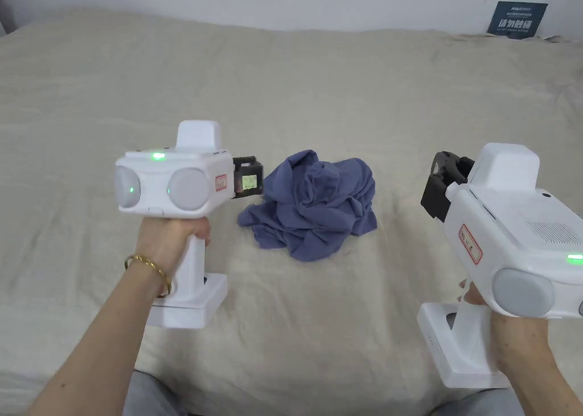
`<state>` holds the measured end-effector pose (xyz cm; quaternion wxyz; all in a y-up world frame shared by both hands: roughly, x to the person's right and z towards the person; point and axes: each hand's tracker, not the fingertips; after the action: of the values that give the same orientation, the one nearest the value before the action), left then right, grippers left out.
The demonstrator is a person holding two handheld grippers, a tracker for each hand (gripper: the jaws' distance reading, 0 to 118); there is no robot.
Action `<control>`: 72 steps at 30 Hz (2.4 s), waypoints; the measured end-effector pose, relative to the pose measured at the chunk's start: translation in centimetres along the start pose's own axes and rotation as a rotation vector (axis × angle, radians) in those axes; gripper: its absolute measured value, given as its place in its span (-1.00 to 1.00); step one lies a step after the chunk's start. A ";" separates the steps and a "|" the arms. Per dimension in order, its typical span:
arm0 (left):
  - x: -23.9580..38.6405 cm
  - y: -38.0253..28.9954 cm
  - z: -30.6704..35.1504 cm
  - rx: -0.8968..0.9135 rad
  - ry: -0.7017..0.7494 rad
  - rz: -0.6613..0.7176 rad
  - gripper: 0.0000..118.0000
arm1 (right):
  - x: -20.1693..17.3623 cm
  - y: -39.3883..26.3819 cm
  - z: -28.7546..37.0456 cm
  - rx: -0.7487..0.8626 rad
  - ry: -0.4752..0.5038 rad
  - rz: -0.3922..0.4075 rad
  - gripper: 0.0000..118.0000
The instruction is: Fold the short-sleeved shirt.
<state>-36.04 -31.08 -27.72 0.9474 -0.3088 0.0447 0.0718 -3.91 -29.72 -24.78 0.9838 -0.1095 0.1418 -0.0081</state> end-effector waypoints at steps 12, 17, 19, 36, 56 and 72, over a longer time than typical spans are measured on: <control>1.4 1.9 -9.7 -0.424 0.054 -0.059 0.97 | 1.1 -1.0 -1.9 -0.048 -0.011 -0.004 -1.00; 1.7 1.7 -12.3 -0.486 0.060 -0.045 0.85 | 2.1 -1.7 -2.9 -0.078 -0.033 -0.004 -1.00; 1.7 1.6 -13.1 -0.511 0.055 -0.027 0.80 | 2.4 -2.0 -3.2 -0.084 -0.042 -0.009 -1.00; 2.7 0.6 -13.1 -0.536 -0.015 0.019 -0.92 | 2.7 -2.2 -3.0 -0.102 -0.048 -0.004 -1.00; -0.3 0.4 -4.3 -0.091 -0.016 0.169 -0.94 | 0.5 6.7 -17.2 -0.395 0.080 0.030 -0.99; -1.1 0.6 -3.3 -0.046 -0.043 0.189 -0.94 | 0.0 2.5 -35.5 -0.931 -0.007 -0.040 0.69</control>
<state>-37.35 -32.63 -30.63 0.9298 -0.3231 0.0515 0.1685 -13.93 -34.84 -58.53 0.8301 -0.5422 0.1247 0.0378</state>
